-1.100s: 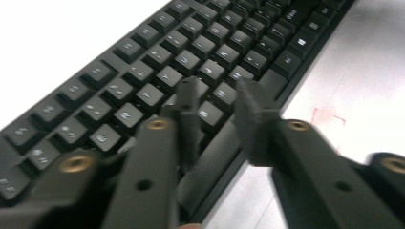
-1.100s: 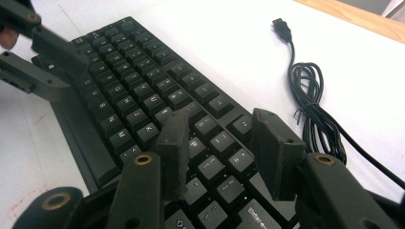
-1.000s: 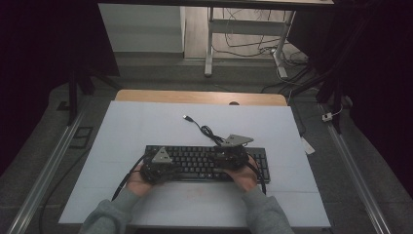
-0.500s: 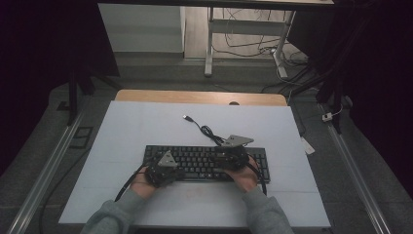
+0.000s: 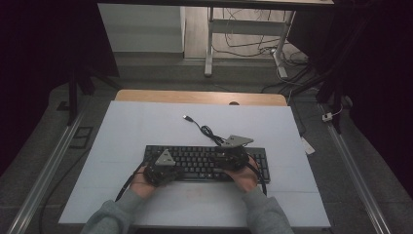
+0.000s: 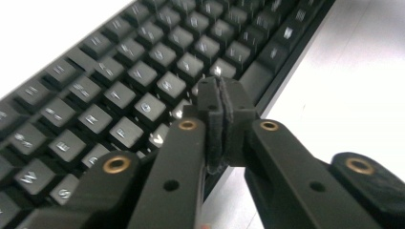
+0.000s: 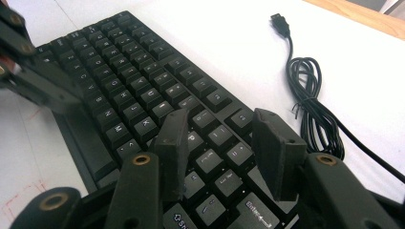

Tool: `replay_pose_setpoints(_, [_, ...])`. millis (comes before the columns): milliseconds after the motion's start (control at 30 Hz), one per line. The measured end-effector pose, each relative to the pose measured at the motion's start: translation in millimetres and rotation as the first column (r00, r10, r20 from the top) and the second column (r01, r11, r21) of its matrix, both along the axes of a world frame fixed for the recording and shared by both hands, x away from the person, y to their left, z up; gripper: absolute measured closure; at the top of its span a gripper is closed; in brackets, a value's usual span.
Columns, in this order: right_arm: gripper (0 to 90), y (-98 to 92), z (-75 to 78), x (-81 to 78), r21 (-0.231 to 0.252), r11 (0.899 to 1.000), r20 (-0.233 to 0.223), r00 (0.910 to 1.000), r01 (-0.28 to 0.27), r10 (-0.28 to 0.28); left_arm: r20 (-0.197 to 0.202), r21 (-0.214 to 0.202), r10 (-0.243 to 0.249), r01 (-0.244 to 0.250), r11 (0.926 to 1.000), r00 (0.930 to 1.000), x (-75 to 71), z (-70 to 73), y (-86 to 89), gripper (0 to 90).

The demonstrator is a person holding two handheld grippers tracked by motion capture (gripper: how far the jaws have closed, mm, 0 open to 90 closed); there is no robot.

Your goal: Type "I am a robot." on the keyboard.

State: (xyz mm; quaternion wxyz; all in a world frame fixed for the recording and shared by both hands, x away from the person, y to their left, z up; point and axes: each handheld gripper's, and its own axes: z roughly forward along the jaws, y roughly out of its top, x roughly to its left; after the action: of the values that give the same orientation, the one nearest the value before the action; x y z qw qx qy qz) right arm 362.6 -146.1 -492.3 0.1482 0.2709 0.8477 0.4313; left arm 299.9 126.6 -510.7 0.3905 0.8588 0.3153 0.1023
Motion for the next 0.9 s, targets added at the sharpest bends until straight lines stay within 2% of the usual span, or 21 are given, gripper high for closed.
replay_pose_setpoints(167, [56.8,-0.9,0.2,0.4,0.002,1.0,0.006,1.0,0.003,-0.003,0.019,-0.041,0.041,-0.04,0.9984,0.999,-1.0,7.4,9.0,69.0])
replay_pose_setpoints(267, [56.7,-1.5,0.8,0.0,0.001,1.0,0.009,1.0,0.002,-0.002,0.026,-0.05,0.076,-0.075,0.996,0.9968,-0.3,10.1,14.8,57.5])
replay_pose_setpoints(367, [56.7,-3.8,0.9,-1.0,0.005,1.0,0.006,1.0,0.003,-0.003,0.027,-0.056,0.109,-0.107,0.9927,0.9937,1.0,12.3,22.5,50.0])
replay_pose_setpoints(500, [56.7,-9.6,1.4,-4.7,0.007,1.0,0.011,0.9999,0.004,-0.004,0.012,-0.077,0.143,-0.142,0.9869,0.9896,3.6,14.2,32.6,44.9])
replay_pose_setpoints(900, [55.5,-31.2,3.2,-14.6,0.013,1.0,0.018,0.9996,0.022,-0.022,-0.009,-0.069,0.214,-0.214,0.9743,0.9767,9.2,16.3,51.4,35.3])
